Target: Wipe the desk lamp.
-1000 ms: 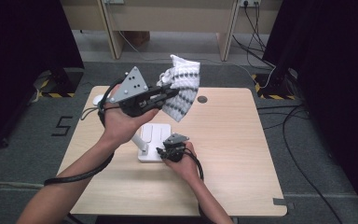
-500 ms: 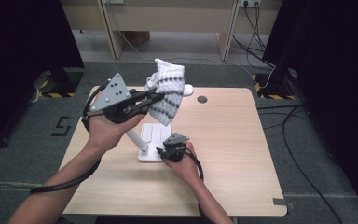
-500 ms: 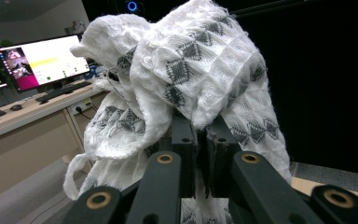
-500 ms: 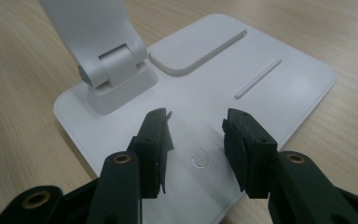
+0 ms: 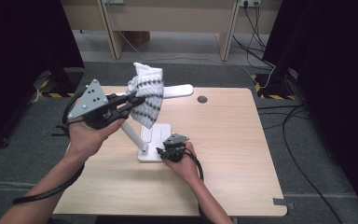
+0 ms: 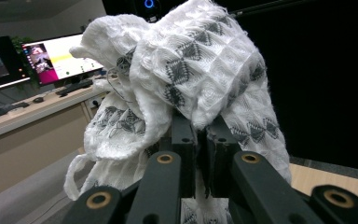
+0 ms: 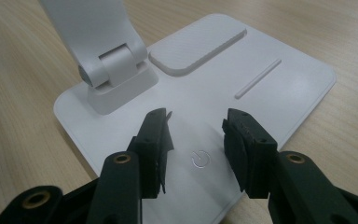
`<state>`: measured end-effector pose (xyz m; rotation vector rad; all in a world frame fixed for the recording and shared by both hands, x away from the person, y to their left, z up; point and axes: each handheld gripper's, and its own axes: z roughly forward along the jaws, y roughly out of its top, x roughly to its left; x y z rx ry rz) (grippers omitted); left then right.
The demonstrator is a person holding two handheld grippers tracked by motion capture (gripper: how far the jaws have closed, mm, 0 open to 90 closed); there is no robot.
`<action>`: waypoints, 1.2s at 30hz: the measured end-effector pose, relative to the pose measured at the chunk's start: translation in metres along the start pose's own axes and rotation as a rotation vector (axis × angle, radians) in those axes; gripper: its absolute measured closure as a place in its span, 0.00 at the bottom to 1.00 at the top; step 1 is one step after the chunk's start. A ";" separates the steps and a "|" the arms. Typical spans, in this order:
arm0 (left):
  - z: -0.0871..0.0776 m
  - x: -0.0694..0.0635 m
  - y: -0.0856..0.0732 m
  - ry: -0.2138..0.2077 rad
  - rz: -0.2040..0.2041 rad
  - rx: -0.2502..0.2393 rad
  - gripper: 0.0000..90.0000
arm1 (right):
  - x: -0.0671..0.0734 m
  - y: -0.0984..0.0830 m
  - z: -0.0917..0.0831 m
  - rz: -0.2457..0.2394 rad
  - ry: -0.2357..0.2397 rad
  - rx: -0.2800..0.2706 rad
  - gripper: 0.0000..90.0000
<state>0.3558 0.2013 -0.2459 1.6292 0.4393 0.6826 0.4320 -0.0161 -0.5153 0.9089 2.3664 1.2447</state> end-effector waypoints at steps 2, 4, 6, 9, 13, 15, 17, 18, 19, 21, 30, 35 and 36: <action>-0.004 0.002 -0.003 0.009 -0.001 0.003 0.93 | 0.000 0.000 0.000 0.000 0.000 0.000 0.66; -0.008 0.004 -0.005 0.018 -0.006 0.004 0.93 | 0.000 0.000 0.000 0.001 -0.001 0.000 0.66; -0.012 0.006 -0.008 0.027 -0.012 0.002 0.93 | 0.001 0.000 0.000 0.006 -0.001 0.001 0.66; -0.018 0.009 -0.013 0.042 -0.024 -0.003 0.93 | 0.000 0.000 0.000 0.002 -0.002 -0.001 0.66; -0.024 0.012 -0.017 0.049 -0.028 -0.004 0.93 | 0.000 0.000 0.000 0.002 -0.002 0.000 0.66; -0.027 0.013 -0.019 0.055 -0.029 -0.004 0.93 | 0.000 0.000 0.000 0.000 -0.003 -0.002 0.66; -0.030 0.014 -0.021 0.061 -0.028 -0.001 0.93 | 0.000 0.000 0.000 0.001 -0.003 -0.002 0.66; -0.032 0.015 -0.022 0.065 -0.031 0.000 0.93 | 0.000 0.000 0.000 0.001 -0.003 -0.001 0.66; -0.033 0.016 -0.023 0.067 -0.029 0.003 0.94 | 0.001 0.000 0.000 0.002 -0.002 0.000 0.66; -0.036 0.017 -0.025 0.076 -0.036 0.001 0.93 | 0.001 0.000 0.000 0.006 -0.002 0.001 0.66; -0.054 0.025 -0.036 0.109 -0.050 0.009 0.93 | 0.001 0.000 0.000 0.008 -0.002 0.001 0.66; -0.063 0.029 -0.041 0.129 -0.061 0.010 0.93 | 0.001 0.000 0.000 0.007 -0.001 0.000 0.66; -0.065 0.030 -0.042 0.132 -0.062 0.010 0.93 | 0.001 0.000 0.000 0.005 -0.001 0.000 0.66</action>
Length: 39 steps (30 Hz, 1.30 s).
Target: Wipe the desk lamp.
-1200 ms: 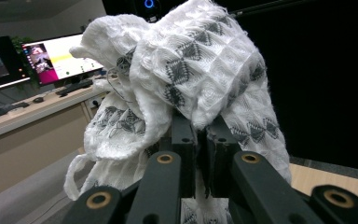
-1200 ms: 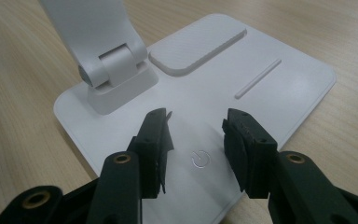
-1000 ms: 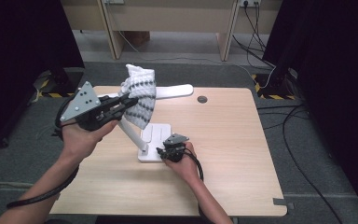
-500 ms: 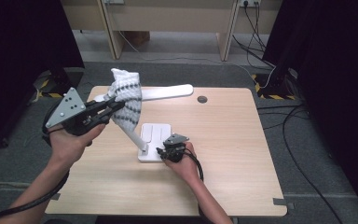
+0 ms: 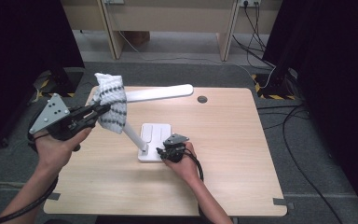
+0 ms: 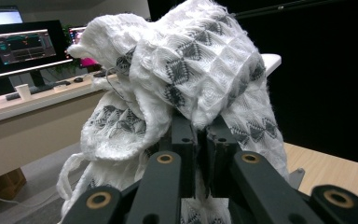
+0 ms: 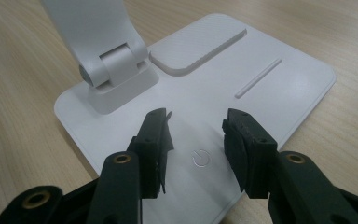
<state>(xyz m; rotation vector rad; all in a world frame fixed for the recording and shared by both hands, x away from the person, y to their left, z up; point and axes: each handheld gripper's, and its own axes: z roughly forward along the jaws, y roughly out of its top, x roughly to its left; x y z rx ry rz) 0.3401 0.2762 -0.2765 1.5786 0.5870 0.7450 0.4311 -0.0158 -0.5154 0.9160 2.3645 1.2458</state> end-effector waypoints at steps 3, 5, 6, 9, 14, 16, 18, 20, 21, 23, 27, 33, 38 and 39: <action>-0.004 0.003 -0.003 0.012 -0.002 0.005 0.93 | 0.000 0.000 0.000 -0.001 -0.001 0.000 0.66; -0.006 0.004 -0.005 0.018 -0.009 0.005 0.93 | 0.000 0.000 0.000 -0.002 0.000 0.000 0.66; -0.008 0.005 -0.006 0.022 -0.008 0.007 0.93 | 0.000 0.000 0.000 0.000 -0.002 0.001 0.66; -0.013 0.008 -0.008 0.035 -0.014 0.007 0.93 | 0.000 0.000 0.000 -0.005 0.000 -0.001 0.66; -0.021 0.014 -0.012 0.059 -0.022 0.009 0.93 | 0.001 0.000 0.000 0.008 -0.002 0.003 0.66; -0.024 0.016 -0.014 0.068 -0.024 0.011 0.94 | 0.000 0.000 0.000 -0.002 -0.001 0.000 0.66; -0.026 0.018 -0.016 0.076 -0.032 0.011 0.93 | 0.000 0.000 0.000 -0.001 -0.001 0.001 0.66; -0.028 0.020 -0.017 0.082 -0.031 0.013 0.93 | 0.000 0.000 0.000 -0.002 -0.001 0.001 0.66; -0.029 0.021 -0.018 0.085 -0.034 0.014 0.93 | 0.000 0.000 0.000 -0.002 0.000 0.000 0.66; -0.031 0.022 -0.019 0.095 -0.035 0.014 0.93 | 0.000 0.000 0.000 -0.003 0.000 0.000 0.66; -0.035 0.026 -0.024 0.110 -0.045 0.020 0.93 | 0.000 0.000 0.000 -0.003 -0.002 -0.001 0.66; -0.042 0.034 -0.031 0.139 -0.062 0.031 0.93 | 0.000 0.000 0.000 -0.004 -0.001 -0.001 0.66; -0.046 0.041 -0.036 0.159 -0.077 0.037 0.93 | 0.000 0.000 0.000 -0.003 -0.001 -0.001 0.66; -0.046 0.042 -0.037 0.162 -0.078 0.039 0.93 | 0.000 0.000 0.000 -0.003 -0.001 -0.001 0.66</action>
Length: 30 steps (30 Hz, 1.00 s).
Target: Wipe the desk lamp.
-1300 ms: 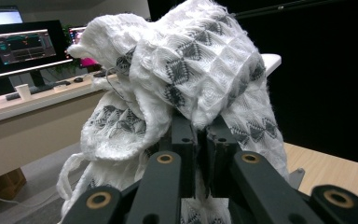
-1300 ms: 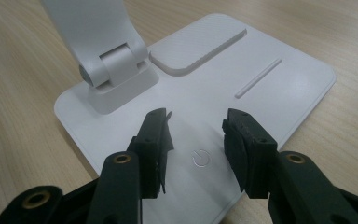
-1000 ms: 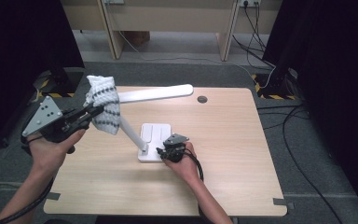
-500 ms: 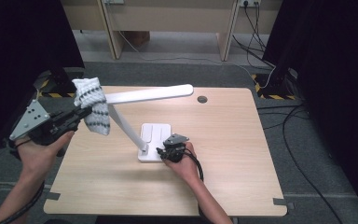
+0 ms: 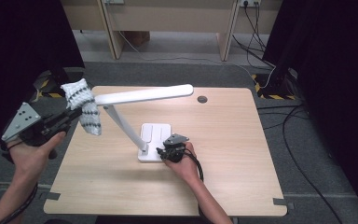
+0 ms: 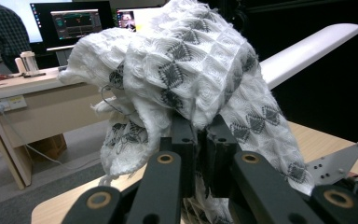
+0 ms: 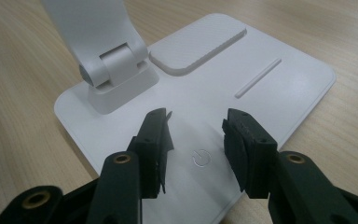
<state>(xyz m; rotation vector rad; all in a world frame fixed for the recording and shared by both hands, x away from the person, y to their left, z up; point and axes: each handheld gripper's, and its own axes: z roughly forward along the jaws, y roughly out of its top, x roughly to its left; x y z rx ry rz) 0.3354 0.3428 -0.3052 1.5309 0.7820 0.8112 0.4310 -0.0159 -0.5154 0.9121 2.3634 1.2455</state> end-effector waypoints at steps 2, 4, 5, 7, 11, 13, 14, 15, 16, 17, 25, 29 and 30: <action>0.001 0.002 -0.002 0.006 -0.008 0.006 0.94 | 0.000 0.000 0.000 0.000 -0.001 0.001 0.66; 0.002 0.004 -0.005 0.013 -0.014 0.011 0.93 | 0.000 0.000 0.000 0.000 0.000 0.001 0.66; 0.003 0.005 -0.006 0.015 -0.017 0.012 0.93 | 0.000 0.000 0.000 0.005 -0.001 0.003 0.66; 0.004 0.007 -0.008 0.019 -0.019 0.019 0.93 | 0.001 0.000 0.000 0.009 -0.002 0.004 0.66; 0.008 0.011 -0.013 0.030 -0.026 0.037 0.93 | 0.001 0.000 0.000 0.008 -0.001 0.004 0.66; 0.008 0.013 -0.016 0.036 -0.032 0.044 0.94 | 0.001 0.000 0.000 0.008 -0.001 0.003 0.66; 0.009 0.014 -0.017 0.036 -0.035 0.049 0.93 | 0.001 0.000 0.000 0.008 -0.001 0.004 0.66; 0.010 0.014 -0.019 0.037 -0.037 0.052 0.94 | 0.001 0.000 0.000 0.008 -0.001 0.004 0.66; 0.010 0.014 -0.020 0.038 -0.039 0.056 0.94 | 0.001 0.000 0.000 0.009 -0.001 0.004 0.66; 0.011 0.015 -0.022 0.038 -0.043 0.060 0.93 | 0.001 0.000 0.000 0.009 -0.001 0.004 0.66; 0.019 0.013 -0.031 0.030 -0.059 0.093 0.93 | 0.001 0.000 0.000 0.008 -0.001 0.004 0.66; 0.022 0.012 -0.033 0.028 -0.029 0.100 0.93 | 0.000 0.000 0.000 0.000 -0.003 0.002 0.66; 0.023 0.011 -0.034 0.026 -0.024 0.105 0.93 | 0.000 0.000 0.000 -0.001 -0.003 0.002 0.66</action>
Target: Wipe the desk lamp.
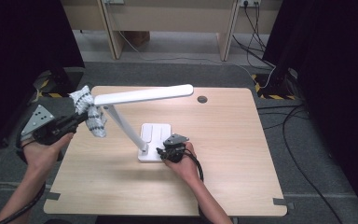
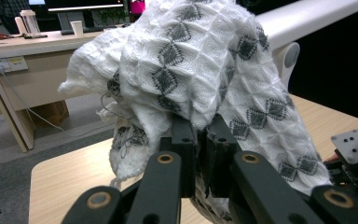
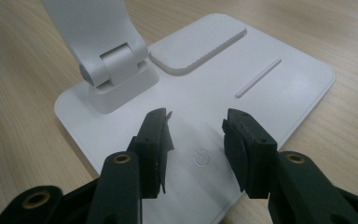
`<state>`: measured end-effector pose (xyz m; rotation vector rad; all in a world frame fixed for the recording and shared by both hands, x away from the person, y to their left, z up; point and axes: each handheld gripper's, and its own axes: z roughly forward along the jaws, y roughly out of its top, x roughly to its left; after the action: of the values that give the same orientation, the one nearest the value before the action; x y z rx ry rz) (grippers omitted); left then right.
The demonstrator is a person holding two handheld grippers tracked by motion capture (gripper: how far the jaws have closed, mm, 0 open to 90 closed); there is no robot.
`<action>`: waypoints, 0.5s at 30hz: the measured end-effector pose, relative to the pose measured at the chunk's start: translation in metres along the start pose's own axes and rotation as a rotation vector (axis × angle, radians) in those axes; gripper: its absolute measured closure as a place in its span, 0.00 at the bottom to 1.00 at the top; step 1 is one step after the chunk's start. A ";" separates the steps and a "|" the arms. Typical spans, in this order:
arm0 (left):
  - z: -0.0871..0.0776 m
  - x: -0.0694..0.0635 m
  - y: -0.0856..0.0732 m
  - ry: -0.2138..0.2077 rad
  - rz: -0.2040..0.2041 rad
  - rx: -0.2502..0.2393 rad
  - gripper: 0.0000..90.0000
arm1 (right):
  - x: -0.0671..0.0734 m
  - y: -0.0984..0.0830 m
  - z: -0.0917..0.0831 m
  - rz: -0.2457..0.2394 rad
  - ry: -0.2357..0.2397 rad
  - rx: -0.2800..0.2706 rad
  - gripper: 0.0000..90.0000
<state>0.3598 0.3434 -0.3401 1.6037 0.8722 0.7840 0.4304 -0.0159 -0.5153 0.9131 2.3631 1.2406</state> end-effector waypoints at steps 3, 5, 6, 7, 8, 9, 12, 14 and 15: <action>0.002 -0.004 -0.002 -0.019 -0.020 0.016 0.93 | 0.000 0.000 0.000 0.000 0.000 0.000 0.66; 0.004 -0.006 -0.003 -0.028 -0.021 0.022 0.93 | 0.000 0.000 0.000 0.002 -0.001 0.000 0.66; 0.006 -0.008 -0.003 -0.032 -0.020 0.026 0.93 | 0.000 0.000 0.000 0.001 -0.001 0.000 0.66; 0.007 -0.009 -0.004 -0.037 -0.015 0.030 0.93 | 0.000 0.000 0.000 0.001 -0.001 0.000 0.66; 0.007 -0.010 -0.004 -0.039 -0.015 0.032 0.93 | 0.000 0.000 0.000 0.001 -0.001 0.000 0.66; 0.009 -0.012 -0.005 -0.044 -0.013 0.034 0.93 | 0.000 0.000 0.000 0.001 -0.001 0.000 0.66; 0.010 -0.015 -0.006 -0.053 -0.006 0.039 0.93 | 0.000 0.000 0.000 0.001 -0.001 0.000 0.66; 0.012 -0.017 -0.005 -0.061 -0.001 0.043 0.93 | 0.000 0.000 0.000 0.001 -0.002 0.000 0.66; 0.012 -0.018 -0.005 -0.063 0.005 0.045 0.93 | 0.000 0.000 0.000 0.001 -0.001 0.000 0.66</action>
<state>0.3602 0.3225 -0.3484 1.6615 0.8464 0.7182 0.4302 -0.0158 -0.5153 0.9151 2.3619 1.2398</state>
